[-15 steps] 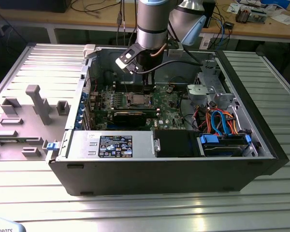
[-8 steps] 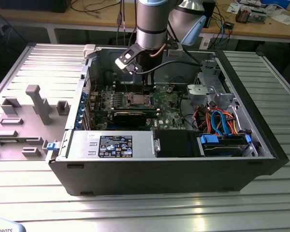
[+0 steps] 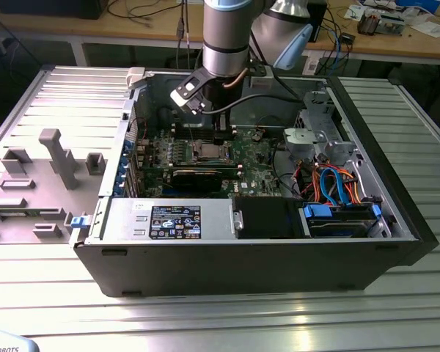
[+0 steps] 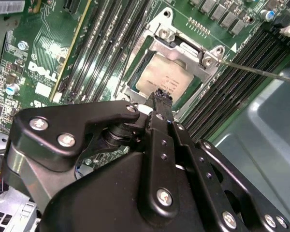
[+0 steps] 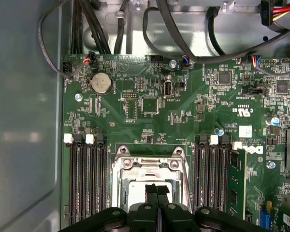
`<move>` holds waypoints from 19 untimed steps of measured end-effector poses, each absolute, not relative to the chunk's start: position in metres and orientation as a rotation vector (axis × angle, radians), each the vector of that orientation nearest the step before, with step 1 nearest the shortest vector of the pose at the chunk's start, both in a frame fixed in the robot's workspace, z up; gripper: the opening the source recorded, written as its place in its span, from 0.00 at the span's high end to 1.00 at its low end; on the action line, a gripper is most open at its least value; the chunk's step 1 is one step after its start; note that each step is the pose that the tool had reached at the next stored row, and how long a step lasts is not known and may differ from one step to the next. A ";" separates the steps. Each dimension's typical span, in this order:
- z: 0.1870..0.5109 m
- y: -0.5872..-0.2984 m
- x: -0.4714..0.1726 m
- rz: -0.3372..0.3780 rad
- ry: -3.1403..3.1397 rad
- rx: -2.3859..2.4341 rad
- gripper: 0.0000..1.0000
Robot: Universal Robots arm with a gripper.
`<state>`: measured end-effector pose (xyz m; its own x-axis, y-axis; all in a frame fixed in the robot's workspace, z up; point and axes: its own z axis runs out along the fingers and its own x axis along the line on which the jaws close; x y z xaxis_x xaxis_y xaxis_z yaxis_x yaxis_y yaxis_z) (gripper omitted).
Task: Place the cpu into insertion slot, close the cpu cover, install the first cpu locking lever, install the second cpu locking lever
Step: 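Close the cpu cover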
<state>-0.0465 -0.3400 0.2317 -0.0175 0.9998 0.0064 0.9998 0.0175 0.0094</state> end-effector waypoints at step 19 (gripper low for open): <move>0.228 -0.340 -0.054 0.018 2.239 2.200 0.89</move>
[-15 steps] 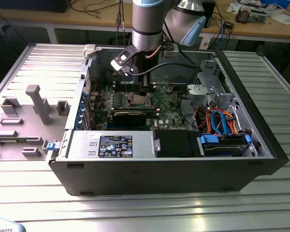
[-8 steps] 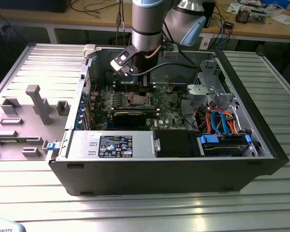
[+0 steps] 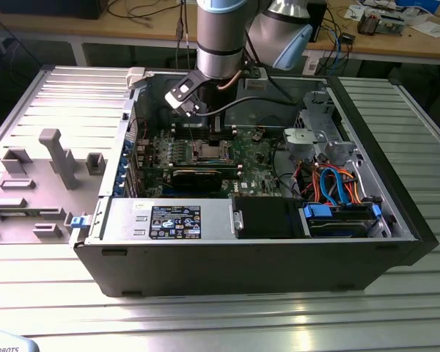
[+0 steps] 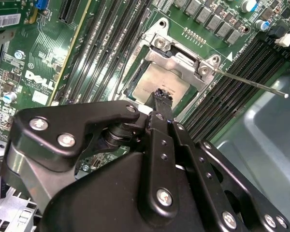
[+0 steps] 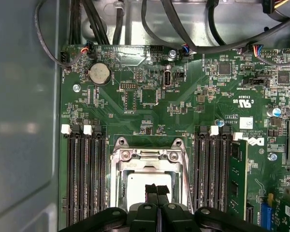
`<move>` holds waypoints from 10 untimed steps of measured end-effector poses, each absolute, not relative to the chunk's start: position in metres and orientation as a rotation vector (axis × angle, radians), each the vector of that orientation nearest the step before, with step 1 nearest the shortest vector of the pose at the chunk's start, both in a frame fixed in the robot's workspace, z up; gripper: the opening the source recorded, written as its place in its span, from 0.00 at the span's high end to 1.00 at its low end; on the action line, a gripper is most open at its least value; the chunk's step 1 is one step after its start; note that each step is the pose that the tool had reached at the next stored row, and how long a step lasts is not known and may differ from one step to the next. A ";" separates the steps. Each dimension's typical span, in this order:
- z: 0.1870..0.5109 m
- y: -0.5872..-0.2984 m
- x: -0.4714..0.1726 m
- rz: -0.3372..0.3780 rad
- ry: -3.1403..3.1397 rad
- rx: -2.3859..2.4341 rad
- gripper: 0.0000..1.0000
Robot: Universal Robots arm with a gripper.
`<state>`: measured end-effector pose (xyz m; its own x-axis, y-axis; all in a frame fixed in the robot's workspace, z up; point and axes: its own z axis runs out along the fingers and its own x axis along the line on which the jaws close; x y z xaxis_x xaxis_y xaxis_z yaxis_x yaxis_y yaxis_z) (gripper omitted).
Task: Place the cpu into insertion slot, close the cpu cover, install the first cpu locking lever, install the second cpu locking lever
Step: 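Close the cpu cover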
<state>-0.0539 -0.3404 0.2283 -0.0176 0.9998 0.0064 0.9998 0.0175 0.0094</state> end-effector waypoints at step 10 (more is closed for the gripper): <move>0.224 -0.340 -0.060 0.018 2.239 2.200 0.89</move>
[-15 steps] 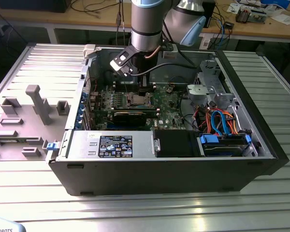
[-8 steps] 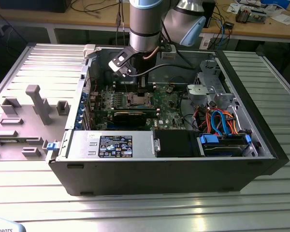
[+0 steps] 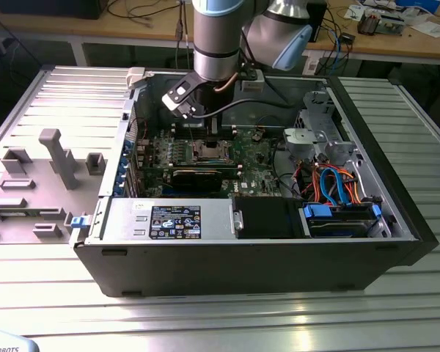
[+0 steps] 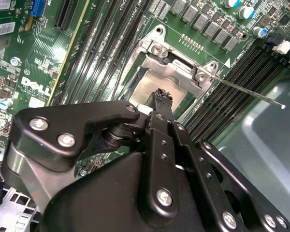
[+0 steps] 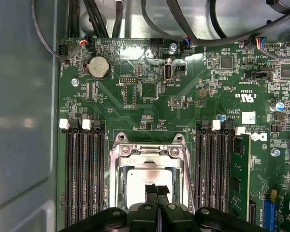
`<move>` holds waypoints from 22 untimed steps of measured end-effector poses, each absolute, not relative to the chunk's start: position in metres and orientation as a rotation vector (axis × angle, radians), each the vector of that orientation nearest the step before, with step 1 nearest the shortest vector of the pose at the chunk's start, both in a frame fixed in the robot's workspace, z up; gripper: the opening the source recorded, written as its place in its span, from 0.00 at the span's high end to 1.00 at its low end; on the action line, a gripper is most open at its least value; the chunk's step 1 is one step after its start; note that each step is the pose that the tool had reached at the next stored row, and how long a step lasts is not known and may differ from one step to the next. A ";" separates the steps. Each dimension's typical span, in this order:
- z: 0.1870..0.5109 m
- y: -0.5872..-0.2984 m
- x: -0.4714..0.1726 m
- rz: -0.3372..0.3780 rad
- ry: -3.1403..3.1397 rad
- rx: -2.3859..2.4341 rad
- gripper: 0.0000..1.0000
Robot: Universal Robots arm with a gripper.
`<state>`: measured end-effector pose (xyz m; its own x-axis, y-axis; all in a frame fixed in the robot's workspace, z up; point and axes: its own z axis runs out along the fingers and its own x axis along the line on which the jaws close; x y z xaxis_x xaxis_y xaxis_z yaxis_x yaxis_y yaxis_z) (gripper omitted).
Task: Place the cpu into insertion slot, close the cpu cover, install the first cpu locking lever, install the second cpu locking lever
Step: 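Close the cpu cover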
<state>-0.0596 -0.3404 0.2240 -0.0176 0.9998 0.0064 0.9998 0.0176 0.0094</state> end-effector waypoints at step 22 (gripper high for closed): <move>0.210 -0.341 -0.084 0.019 2.280 2.160 0.89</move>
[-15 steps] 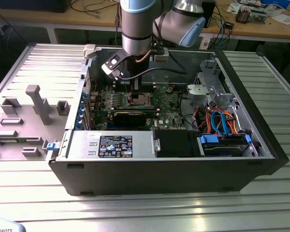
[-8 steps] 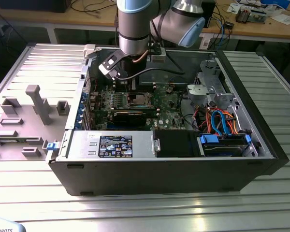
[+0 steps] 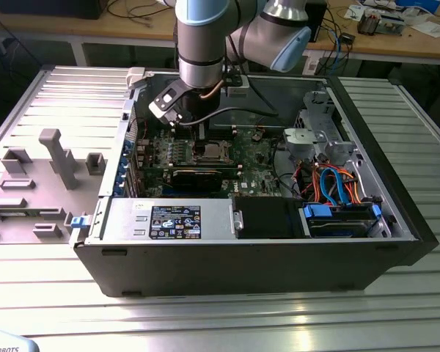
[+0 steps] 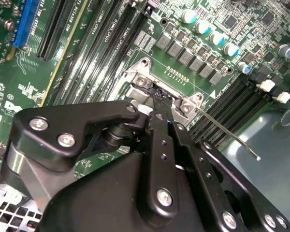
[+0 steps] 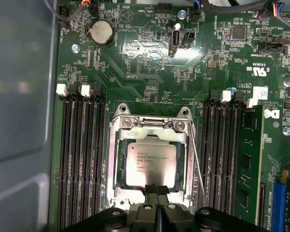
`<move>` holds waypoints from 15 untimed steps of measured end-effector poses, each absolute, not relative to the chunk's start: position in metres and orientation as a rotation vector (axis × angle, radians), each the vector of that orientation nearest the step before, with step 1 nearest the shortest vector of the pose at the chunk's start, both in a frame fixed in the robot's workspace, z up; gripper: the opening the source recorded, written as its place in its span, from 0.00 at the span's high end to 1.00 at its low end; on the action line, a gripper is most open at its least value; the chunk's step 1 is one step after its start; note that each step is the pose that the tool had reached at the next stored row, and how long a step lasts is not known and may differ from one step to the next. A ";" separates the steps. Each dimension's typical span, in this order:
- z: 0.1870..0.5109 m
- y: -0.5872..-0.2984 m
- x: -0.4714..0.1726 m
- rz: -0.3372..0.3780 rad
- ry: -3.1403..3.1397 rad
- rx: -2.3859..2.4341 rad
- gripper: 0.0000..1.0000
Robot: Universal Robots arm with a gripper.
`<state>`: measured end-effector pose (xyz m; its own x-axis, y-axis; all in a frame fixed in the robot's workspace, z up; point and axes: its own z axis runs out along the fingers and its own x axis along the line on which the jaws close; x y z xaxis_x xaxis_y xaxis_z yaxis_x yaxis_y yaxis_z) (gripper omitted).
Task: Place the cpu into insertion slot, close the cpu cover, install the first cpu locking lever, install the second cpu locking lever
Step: 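Close the cpu cover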
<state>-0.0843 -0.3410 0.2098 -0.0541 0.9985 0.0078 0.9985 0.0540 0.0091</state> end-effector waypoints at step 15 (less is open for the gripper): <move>0.218 -0.341 -0.084 0.019 2.280 2.160 0.89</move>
<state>-0.0845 -0.3411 0.2177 -0.0541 0.9985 0.0077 0.9985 0.0540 0.0091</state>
